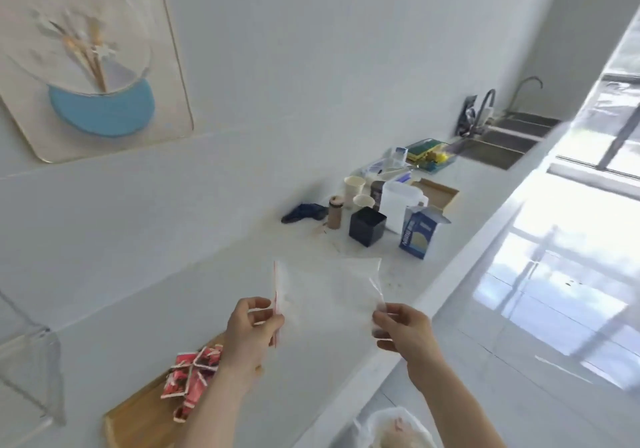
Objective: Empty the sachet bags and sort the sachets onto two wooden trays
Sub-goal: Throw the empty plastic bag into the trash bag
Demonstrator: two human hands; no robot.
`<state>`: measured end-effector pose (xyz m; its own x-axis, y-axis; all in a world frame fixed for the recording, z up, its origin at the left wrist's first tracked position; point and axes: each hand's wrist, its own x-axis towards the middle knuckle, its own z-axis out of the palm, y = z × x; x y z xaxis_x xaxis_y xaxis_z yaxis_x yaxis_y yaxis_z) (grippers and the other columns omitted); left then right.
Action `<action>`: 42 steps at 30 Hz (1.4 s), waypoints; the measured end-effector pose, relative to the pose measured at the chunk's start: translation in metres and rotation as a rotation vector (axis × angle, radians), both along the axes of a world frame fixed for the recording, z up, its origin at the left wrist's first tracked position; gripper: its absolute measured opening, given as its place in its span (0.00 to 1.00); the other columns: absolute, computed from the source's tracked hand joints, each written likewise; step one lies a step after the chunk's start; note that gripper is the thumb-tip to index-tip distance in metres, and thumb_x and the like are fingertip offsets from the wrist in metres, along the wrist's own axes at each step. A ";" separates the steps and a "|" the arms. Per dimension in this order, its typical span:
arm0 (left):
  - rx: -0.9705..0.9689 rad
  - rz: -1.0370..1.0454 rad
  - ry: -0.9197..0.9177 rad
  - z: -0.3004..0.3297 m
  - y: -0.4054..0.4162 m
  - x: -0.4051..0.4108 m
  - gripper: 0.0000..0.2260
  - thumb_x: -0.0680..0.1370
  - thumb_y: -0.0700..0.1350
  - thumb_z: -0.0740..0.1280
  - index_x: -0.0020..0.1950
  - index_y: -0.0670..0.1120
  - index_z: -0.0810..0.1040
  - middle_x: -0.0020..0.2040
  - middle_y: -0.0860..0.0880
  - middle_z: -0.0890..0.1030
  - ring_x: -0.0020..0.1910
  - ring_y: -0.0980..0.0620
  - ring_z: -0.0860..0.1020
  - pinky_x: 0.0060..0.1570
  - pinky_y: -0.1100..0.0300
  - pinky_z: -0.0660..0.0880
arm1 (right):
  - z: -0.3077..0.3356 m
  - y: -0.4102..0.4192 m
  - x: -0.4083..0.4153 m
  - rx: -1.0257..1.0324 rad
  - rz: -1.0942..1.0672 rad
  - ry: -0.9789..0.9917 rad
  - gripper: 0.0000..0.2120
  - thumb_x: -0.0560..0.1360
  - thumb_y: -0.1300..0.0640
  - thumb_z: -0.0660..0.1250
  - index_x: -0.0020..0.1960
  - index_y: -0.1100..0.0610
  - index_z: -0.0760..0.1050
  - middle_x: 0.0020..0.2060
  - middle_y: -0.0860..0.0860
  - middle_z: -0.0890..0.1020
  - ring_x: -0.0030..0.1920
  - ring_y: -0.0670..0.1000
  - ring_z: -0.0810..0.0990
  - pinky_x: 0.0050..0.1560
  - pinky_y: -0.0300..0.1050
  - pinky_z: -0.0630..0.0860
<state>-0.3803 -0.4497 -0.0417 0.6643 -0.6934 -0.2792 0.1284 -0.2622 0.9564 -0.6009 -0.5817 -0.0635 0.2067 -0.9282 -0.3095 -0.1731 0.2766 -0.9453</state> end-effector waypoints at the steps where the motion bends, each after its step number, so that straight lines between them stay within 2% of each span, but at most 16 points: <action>1: 0.009 -0.033 -0.011 -0.002 -0.015 -0.015 0.12 0.74 0.32 0.71 0.52 0.43 0.75 0.46 0.40 0.82 0.38 0.43 0.77 0.41 0.49 0.74 | -0.003 -0.008 -0.019 0.006 -0.036 0.002 0.05 0.77 0.61 0.72 0.52 0.59 0.82 0.43 0.57 0.86 0.41 0.55 0.85 0.42 0.48 0.84; 5: 0.048 -0.159 -0.034 -0.015 -0.062 -0.067 0.09 0.75 0.33 0.70 0.52 0.39 0.74 0.41 0.42 0.80 0.35 0.44 0.74 0.41 0.49 0.74 | -0.019 -0.022 -0.086 0.044 -0.178 0.021 0.07 0.76 0.60 0.73 0.53 0.59 0.81 0.44 0.59 0.86 0.40 0.55 0.85 0.42 0.48 0.84; 9: 0.105 -0.312 -0.056 -0.040 -0.099 -0.112 0.06 0.76 0.34 0.69 0.49 0.40 0.75 0.42 0.42 0.80 0.37 0.45 0.76 0.42 0.49 0.77 | -0.043 -0.022 -0.142 0.081 -0.337 0.060 0.06 0.75 0.60 0.73 0.52 0.59 0.81 0.41 0.58 0.86 0.38 0.54 0.85 0.39 0.47 0.83; 14: 0.205 -0.483 -0.064 -0.080 -0.127 -0.154 0.07 0.74 0.35 0.71 0.43 0.44 0.76 0.46 0.39 0.83 0.37 0.44 0.79 0.49 0.39 0.80 | -0.079 -0.002 -0.189 0.172 -0.495 0.124 0.04 0.76 0.60 0.73 0.50 0.57 0.80 0.42 0.57 0.85 0.36 0.53 0.84 0.38 0.46 0.83; 17: 0.257 -0.569 -0.071 -0.105 -0.137 -0.172 0.09 0.74 0.38 0.72 0.38 0.47 0.75 0.43 0.41 0.84 0.36 0.45 0.79 0.50 0.37 0.80 | -0.101 0.008 -0.206 0.229 -0.566 0.174 0.04 0.75 0.59 0.73 0.49 0.56 0.80 0.42 0.56 0.85 0.36 0.53 0.84 0.42 0.51 0.84; 20: 0.314 -0.633 -0.092 -0.135 -0.145 -0.184 0.11 0.75 0.39 0.72 0.35 0.49 0.75 0.39 0.44 0.84 0.34 0.45 0.79 0.49 0.38 0.80 | -0.128 0.016 -0.215 0.295 -0.635 0.231 0.03 0.74 0.57 0.74 0.47 0.53 0.81 0.41 0.53 0.85 0.34 0.53 0.83 0.47 0.57 0.85; 23: 0.378 -0.697 -0.108 -0.170 -0.150 -0.193 0.13 0.75 0.39 0.72 0.34 0.52 0.75 0.41 0.47 0.84 0.36 0.45 0.80 0.48 0.42 0.81 | -0.160 0.024 -0.219 0.371 -0.682 0.270 0.03 0.74 0.54 0.73 0.47 0.52 0.80 0.42 0.53 0.85 0.36 0.53 0.84 0.47 0.56 0.84; 25: 0.429 -0.727 -0.117 -0.197 -0.149 -0.196 0.11 0.75 0.40 0.72 0.36 0.52 0.76 0.43 0.47 0.84 0.38 0.46 0.80 0.47 0.44 0.81 | -0.185 0.029 -0.218 0.419 -0.711 0.294 0.04 0.74 0.52 0.73 0.47 0.50 0.80 0.43 0.52 0.84 0.39 0.54 0.84 0.47 0.55 0.85; 28: 0.512 -0.768 -0.139 -0.243 -0.144 -0.197 0.08 0.75 0.39 0.71 0.39 0.50 0.77 0.40 0.47 0.84 0.36 0.46 0.78 0.42 0.49 0.79 | -0.223 0.041 -0.213 0.471 -0.746 0.318 0.06 0.74 0.50 0.73 0.49 0.47 0.78 0.44 0.51 0.84 0.43 0.55 0.85 0.48 0.57 0.85; 33: 0.658 -0.815 -0.180 -0.324 -0.124 -0.198 0.07 0.75 0.40 0.70 0.40 0.51 0.78 0.41 0.49 0.84 0.41 0.47 0.81 0.42 0.52 0.78 | -0.290 0.067 -0.204 0.586 -0.802 0.337 0.07 0.76 0.52 0.72 0.51 0.47 0.76 0.47 0.51 0.83 0.45 0.55 0.85 0.49 0.57 0.85; 35: 0.717 -0.821 -0.172 -0.357 -0.115 -0.197 0.07 0.75 0.40 0.71 0.41 0.51 0.78 0.42 0.49 0.83 0.40 0.47 0.81 0.39 0.54 0.76 | -0.319 0.077 -0.201 0.634 -0.827 0.351 0.06 0.76 0.53 0.72 0.50 0.48 0.75 0.47 0.51 0.82 0.45 0.55 0.85 0.49 0.57 0.85; 42: 0.808 -0.800 -0.178 -0.467 -0.104 -0.197 0.06 0.75 0.39 0.69 0.41 0.50 0.77 0.44 0.47 0.83 0.37 0.48 0.79 0.36 0.56 0.74 | -0.423 0.077 -0.189 0.714 -0.798 0.417 0.06 0.76 0.55 0.72 0.45 0.46 0.75 0.46 0.52 0.83 0.45 0.58 0.85 0.49 0.61 0.84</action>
